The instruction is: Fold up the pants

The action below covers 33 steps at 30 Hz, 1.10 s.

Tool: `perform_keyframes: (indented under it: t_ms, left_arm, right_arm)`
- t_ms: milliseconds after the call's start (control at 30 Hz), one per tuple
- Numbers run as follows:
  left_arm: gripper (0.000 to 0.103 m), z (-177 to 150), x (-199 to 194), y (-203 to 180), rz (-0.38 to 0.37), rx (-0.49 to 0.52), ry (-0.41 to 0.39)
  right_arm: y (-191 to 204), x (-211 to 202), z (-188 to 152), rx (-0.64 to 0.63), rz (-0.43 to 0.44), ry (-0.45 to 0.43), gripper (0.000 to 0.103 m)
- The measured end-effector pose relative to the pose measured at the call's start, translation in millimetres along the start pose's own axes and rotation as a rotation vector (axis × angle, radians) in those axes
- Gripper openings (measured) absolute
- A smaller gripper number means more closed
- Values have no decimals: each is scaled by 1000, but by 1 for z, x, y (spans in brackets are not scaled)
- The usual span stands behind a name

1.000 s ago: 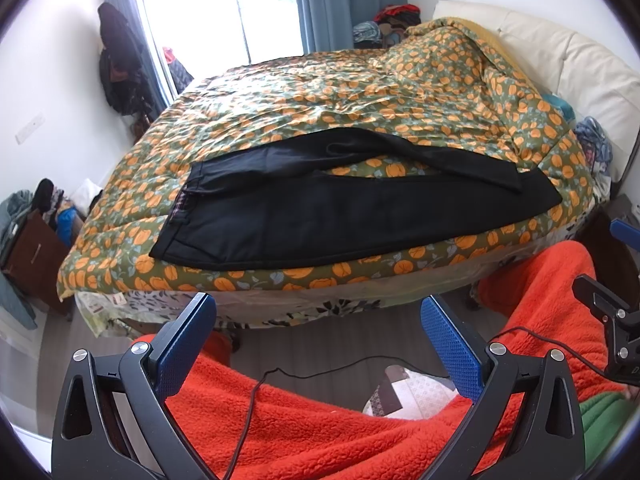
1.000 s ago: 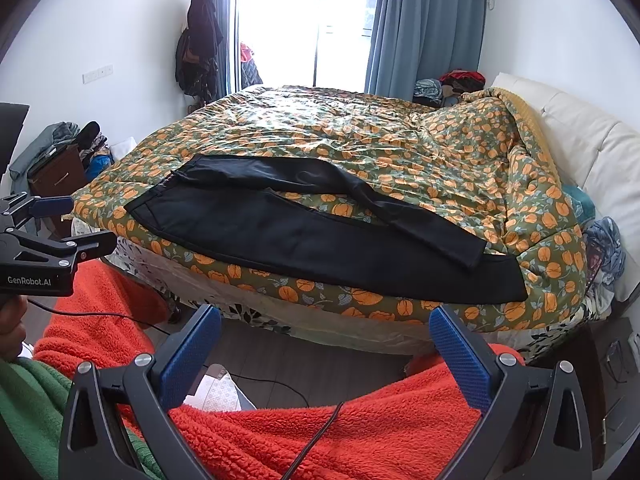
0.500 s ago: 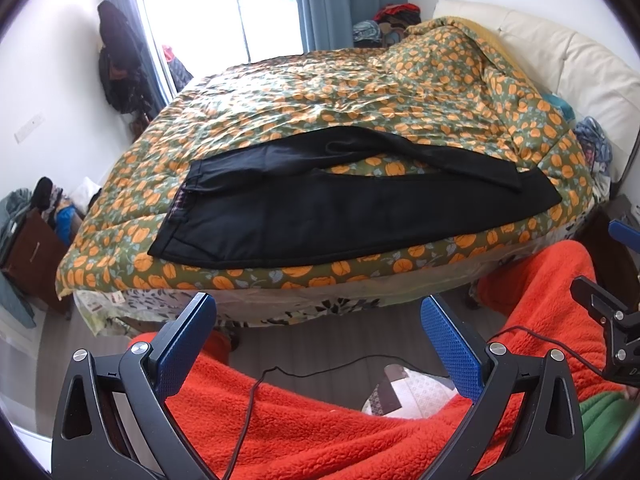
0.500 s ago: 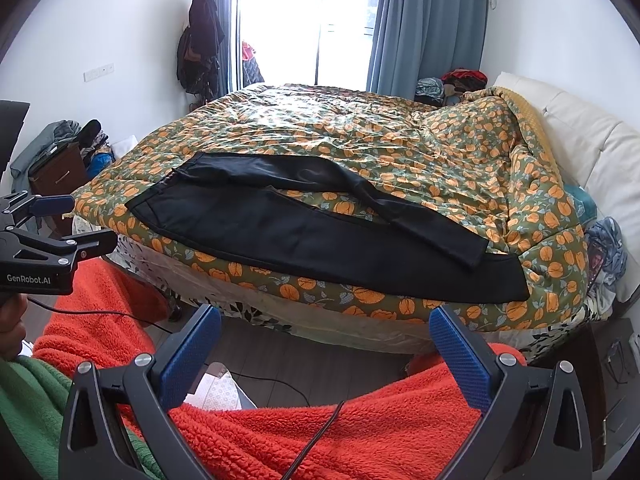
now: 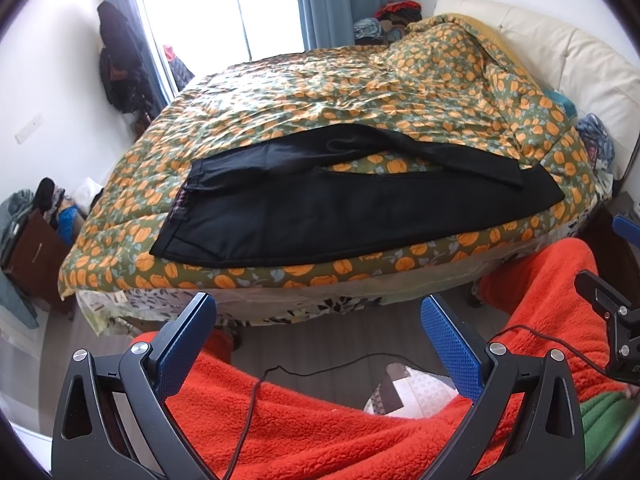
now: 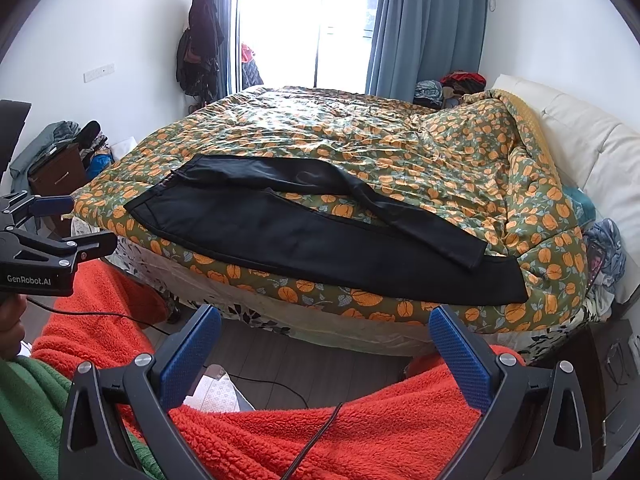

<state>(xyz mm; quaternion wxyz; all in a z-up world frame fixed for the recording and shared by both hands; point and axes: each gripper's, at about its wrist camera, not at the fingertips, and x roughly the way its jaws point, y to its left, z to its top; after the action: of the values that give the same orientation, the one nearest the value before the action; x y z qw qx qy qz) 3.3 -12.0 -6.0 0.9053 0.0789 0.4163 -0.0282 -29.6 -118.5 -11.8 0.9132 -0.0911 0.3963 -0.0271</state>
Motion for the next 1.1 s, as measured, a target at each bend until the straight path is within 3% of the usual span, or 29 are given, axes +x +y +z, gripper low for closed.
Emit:
perform_keyframes:
  t_ms: [1100]
  left_arm:
    - [102,-5,9,5,-1,-20,28]
  right_arm:
    - [-6,6,8,-8,-43,-9,103]
